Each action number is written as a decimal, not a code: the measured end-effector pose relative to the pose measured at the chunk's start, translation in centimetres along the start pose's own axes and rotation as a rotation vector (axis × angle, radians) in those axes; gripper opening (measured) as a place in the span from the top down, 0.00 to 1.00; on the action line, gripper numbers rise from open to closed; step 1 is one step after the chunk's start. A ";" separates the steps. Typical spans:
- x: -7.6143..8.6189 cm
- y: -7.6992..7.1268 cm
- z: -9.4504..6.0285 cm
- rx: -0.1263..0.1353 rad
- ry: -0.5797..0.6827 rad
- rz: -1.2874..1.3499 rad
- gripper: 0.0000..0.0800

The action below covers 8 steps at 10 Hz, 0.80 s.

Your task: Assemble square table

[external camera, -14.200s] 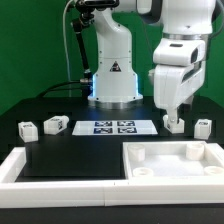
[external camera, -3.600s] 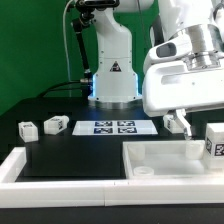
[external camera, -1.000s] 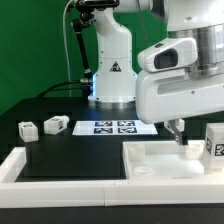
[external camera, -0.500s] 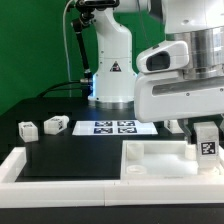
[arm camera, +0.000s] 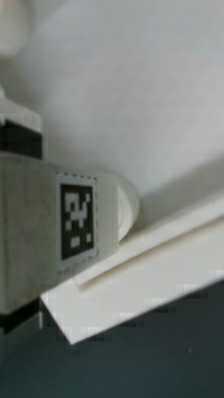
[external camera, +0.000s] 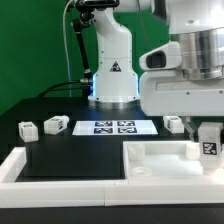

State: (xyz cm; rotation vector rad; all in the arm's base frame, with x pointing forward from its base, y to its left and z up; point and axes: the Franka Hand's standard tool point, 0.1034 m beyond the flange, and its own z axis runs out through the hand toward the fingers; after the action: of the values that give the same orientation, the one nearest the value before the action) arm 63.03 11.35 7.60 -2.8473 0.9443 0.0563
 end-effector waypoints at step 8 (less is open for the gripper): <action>-0.7 -0.3 0.3 0.087 -0.030 0.667 0.57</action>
Offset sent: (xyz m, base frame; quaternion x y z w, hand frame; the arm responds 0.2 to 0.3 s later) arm 0.0089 0.0210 -0.0032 0.0629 -0.0173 0.2739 0.9595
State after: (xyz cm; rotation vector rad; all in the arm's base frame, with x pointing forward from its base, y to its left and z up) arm 62.66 12.09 7.39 -2.3211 1.7849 0.1213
